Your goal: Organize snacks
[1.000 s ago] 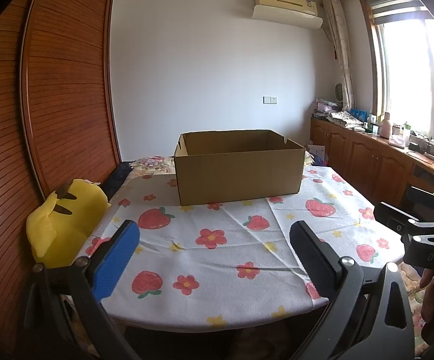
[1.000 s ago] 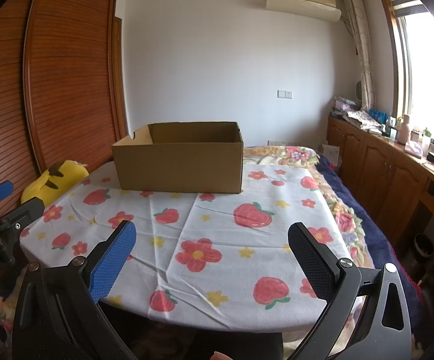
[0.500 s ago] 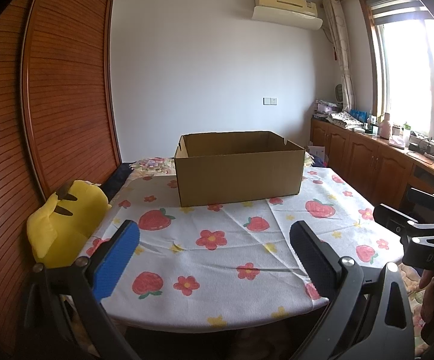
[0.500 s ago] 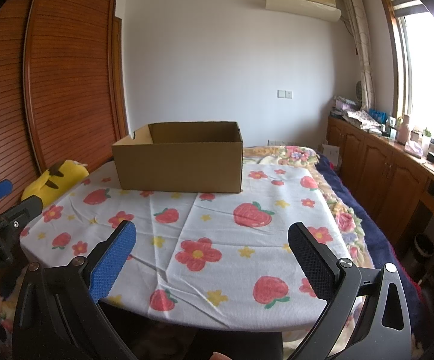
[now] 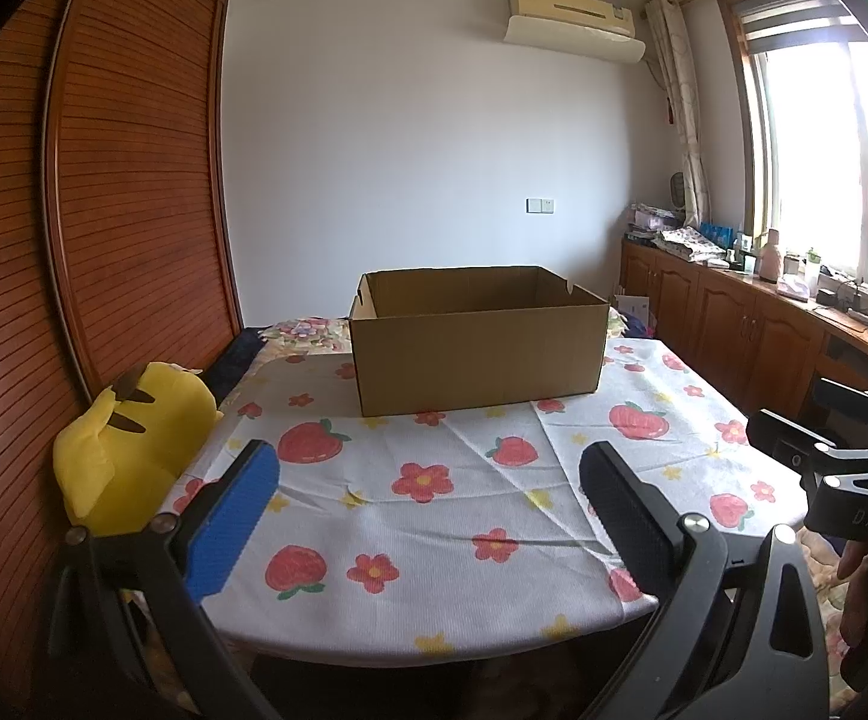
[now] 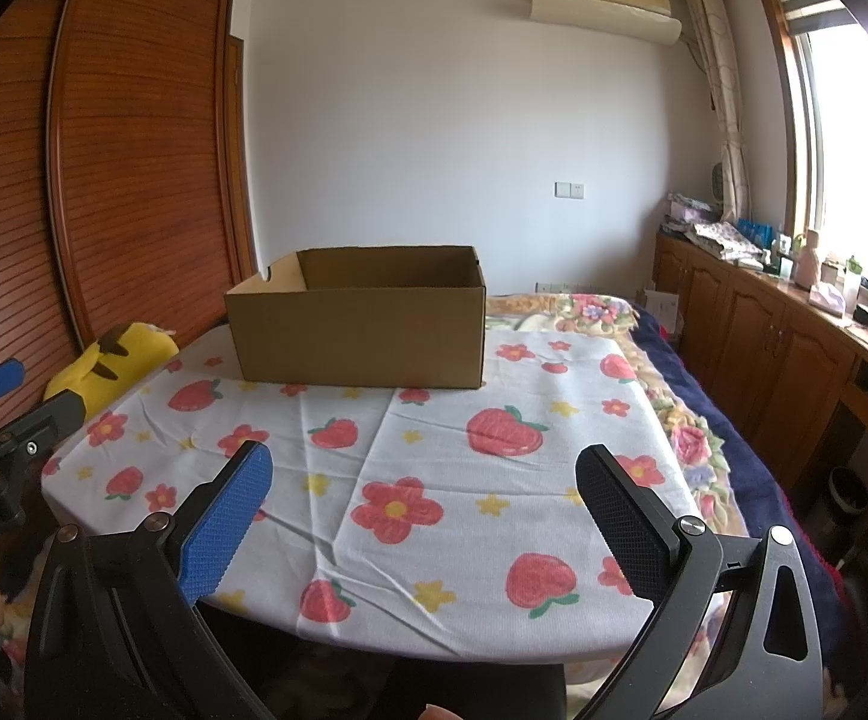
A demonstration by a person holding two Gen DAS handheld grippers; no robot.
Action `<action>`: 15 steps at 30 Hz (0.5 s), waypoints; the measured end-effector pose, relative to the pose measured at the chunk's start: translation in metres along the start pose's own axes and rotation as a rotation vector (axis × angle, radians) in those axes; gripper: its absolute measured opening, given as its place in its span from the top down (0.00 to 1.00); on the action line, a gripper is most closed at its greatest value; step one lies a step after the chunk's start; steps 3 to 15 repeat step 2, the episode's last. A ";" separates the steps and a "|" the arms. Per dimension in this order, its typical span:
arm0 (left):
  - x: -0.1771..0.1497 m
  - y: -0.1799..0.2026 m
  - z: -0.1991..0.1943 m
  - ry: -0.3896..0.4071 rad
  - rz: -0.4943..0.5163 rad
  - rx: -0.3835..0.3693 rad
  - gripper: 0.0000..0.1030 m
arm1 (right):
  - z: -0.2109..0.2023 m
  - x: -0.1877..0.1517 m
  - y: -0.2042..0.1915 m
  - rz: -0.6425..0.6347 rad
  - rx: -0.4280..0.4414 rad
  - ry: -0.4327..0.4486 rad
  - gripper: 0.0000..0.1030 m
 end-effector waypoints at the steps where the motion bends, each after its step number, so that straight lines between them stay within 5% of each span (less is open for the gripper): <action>1: 0.000 0.000 0.000 0.000 0.001 0.000 0.01 | 0.000 0.000 0.000 0.001 0.002 -0.001 0.00; 15: 0.001 -0.001 0.000 -0.001 0.000 -0.002 0.01 | 0.000 0.000 0.000 0.001 0.001 -0.001 0.00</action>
Point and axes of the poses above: each gripper's, at about its wrist camera, not at the fingertips, and z roughly the way its jaws point, y to its right, x to its top, the point moved 3 cm from there along z, roughly the way its jaws point, and after that the axes turned 9 degrees about -y, right-handed, at the moved point
